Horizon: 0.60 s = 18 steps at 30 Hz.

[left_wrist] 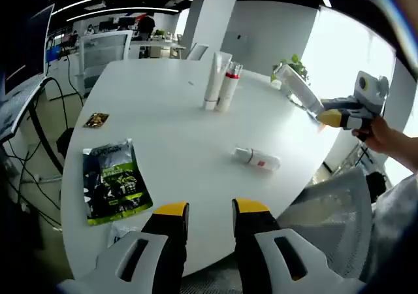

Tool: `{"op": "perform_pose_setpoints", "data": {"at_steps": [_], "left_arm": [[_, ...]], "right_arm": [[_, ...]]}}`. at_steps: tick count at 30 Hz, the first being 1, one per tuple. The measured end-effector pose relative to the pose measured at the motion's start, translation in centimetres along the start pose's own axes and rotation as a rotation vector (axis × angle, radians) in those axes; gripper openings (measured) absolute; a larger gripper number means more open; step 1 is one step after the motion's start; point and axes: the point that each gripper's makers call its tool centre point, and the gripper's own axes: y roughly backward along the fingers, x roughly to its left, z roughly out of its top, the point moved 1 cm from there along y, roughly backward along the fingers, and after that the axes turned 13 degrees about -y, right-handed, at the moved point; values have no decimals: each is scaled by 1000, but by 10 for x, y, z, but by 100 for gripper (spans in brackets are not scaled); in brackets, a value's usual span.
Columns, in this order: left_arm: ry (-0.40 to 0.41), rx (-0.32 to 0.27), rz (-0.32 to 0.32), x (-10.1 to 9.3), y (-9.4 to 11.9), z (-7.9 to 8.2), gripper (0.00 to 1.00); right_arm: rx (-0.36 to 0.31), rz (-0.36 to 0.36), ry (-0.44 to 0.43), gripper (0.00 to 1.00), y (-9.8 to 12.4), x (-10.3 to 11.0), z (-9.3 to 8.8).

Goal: Arrange the skincare products in the storage area until every visible bottle or jar stands upright without overlapping.

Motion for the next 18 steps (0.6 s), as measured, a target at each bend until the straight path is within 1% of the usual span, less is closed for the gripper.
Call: {"op": "perform_pose_setpoints", "data": {"at_steps": [2,3,5,6,7,8,11,13,14,16,18], "left_arm": [[135,-100,-69,-9,-2,15,29],[238,-165,-112,-14,-2,23,33],[372,-234,-201,-24,-1,32,39],[433,-258,-237,-28,-1,35,42],[494,-292,-290,-33,1,39,43],[531,-323,-307,-34,1,42,44],[530,-348,-355,-45,2,45,46],[550,-360,-387,-52,2,47,51],[562,-370,-417,-57,3,48,53],[581,-365,-455,-63,2,44,56],[583,-347,-457,-64,-1,40,55]], "right_arm": [[1,21,37,13,-1,7,1],[11,31,60,13,-1,10,0],[26,62,123,13,-1,18,-2],[36,64,150,13,-1,20,-3],[54,71,185,13,-2,23,-6],[61,75,209,13,-2,25,-7],[62,114,233,13,-2,39,-9],[72,143,258,13,-3,48,-13],[86,160,286,13,-4,54,-16],[105,183,322,13,-5,62,-20],[112,212,364,13,-7,72,-23]]}}
